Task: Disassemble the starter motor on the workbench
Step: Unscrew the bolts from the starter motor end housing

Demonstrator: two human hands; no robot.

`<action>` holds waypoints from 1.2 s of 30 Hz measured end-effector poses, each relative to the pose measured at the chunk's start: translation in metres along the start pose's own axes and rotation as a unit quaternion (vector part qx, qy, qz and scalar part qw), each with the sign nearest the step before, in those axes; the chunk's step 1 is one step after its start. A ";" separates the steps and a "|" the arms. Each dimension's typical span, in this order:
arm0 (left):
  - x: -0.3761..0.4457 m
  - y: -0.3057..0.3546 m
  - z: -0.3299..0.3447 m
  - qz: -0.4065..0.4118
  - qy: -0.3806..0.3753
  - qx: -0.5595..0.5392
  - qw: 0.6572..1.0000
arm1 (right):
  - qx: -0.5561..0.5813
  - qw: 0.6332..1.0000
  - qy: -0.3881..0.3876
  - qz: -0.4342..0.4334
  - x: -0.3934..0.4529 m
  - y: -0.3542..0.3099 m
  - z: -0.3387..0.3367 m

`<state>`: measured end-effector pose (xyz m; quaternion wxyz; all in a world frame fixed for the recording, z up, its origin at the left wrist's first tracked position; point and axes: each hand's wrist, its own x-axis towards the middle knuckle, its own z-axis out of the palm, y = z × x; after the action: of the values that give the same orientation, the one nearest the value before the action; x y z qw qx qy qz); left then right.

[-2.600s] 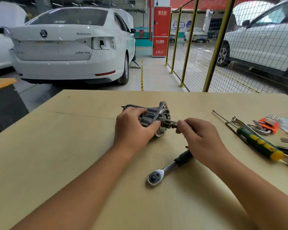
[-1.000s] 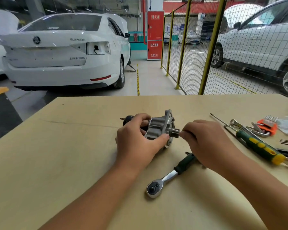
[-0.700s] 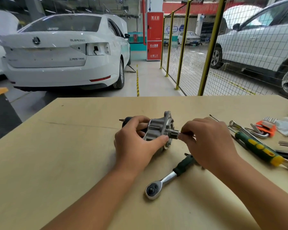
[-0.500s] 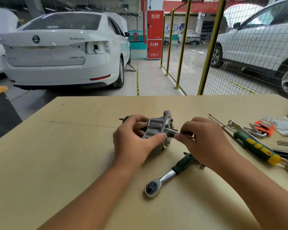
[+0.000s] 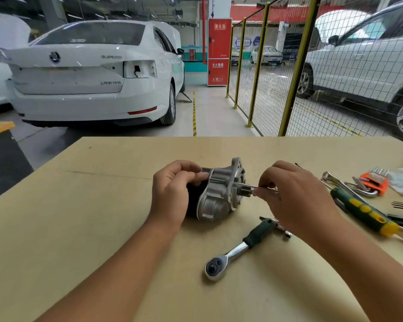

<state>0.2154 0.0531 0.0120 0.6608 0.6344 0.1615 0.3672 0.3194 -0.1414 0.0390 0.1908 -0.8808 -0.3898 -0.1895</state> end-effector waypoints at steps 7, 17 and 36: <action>0.008 -0.004 -0.003 -0.001 0.002 0.014 1.000 | 0.064 0.998 -0.013 -0.007 0.001 0.002 0.013; -0.002 -0.009 0.002 0.240 -0.078 0.290 0.923 | -0.002 1.000 0.020 0.000 -0.002 -0.005 0.004; -0.006 -0.009 0.002 0.235 -0.104 0.330 0.908 | 0.019 0.998 0.062 -0.007 -0.006 -0.005 0.003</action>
<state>0.2157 0.0484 0.0021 0.3210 0.8708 0.0499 0.3690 0.3125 -0.1408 0.0348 0.2300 -0.8609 -0.3866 -0.2378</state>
